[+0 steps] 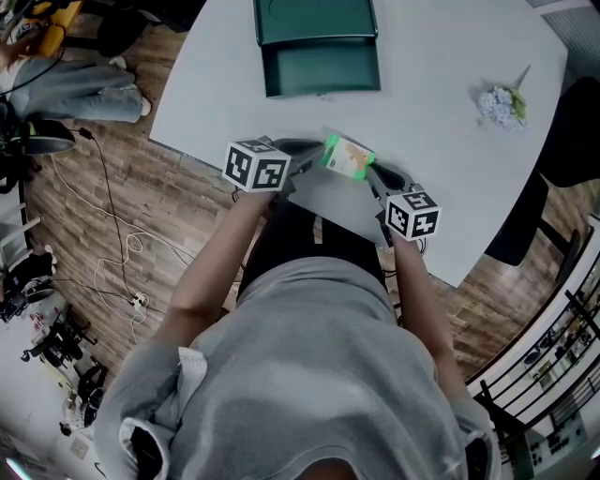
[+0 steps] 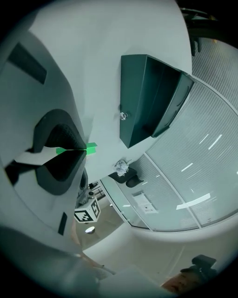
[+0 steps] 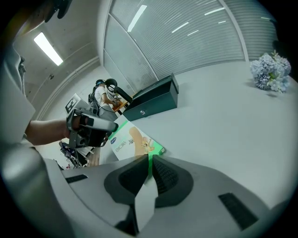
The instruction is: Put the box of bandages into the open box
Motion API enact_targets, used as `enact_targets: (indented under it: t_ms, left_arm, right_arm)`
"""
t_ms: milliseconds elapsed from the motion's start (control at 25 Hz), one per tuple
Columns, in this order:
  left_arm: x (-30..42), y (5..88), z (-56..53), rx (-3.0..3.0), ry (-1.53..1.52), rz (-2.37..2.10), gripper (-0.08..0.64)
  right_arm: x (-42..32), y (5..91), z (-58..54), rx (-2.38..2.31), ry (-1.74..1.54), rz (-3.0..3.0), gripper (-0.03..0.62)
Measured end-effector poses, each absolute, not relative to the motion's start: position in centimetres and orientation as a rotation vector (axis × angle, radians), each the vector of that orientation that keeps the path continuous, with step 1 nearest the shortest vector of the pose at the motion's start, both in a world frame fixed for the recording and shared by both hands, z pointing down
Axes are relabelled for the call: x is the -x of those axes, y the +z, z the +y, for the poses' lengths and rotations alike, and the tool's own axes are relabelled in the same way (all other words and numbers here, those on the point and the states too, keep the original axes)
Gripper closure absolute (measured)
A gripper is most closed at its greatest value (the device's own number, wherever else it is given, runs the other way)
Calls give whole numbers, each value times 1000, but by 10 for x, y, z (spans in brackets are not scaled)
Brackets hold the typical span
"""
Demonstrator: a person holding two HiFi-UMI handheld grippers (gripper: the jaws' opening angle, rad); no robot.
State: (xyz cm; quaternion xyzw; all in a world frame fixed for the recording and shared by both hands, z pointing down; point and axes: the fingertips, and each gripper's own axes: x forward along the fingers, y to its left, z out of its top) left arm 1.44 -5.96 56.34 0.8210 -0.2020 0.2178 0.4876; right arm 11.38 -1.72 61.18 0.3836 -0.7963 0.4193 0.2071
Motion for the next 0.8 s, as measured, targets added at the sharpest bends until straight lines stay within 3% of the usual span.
enact_targets:
  t_ms: [320, 440, 480, 560, 680, 800]
  left_arm:
    - [-36, 543, -55, -2013, 404, -420, 525]
    - [-37, 552, -53, -2015, 455, -449, 315]
    - [-37, 556, -52, -2009, 481, -453, 311]
    - [-35, 563, -51, -1998, 524, -465, 346]
    - [-32, 562, -53, -1955, 471, -462, 512]
    - [-31, 560, -53, -1936, 432, -450, 525]
  right_arm:
    - [-119, 612, -16, -1055, 1128, -2222, 535]
    - [-117, 611, -16, -1061, 1125, -2234, 535]
    - [-117, 611, -17, -1063, 1124, -2237, 534]
    - [-118, 610, -19, -1068, 1118, -2238, 534]
    - [-123, 610, -18, -1069, 1104, -2234, 535]
    - [-123, 611, -16, -1065, 1099, -2231, 535]
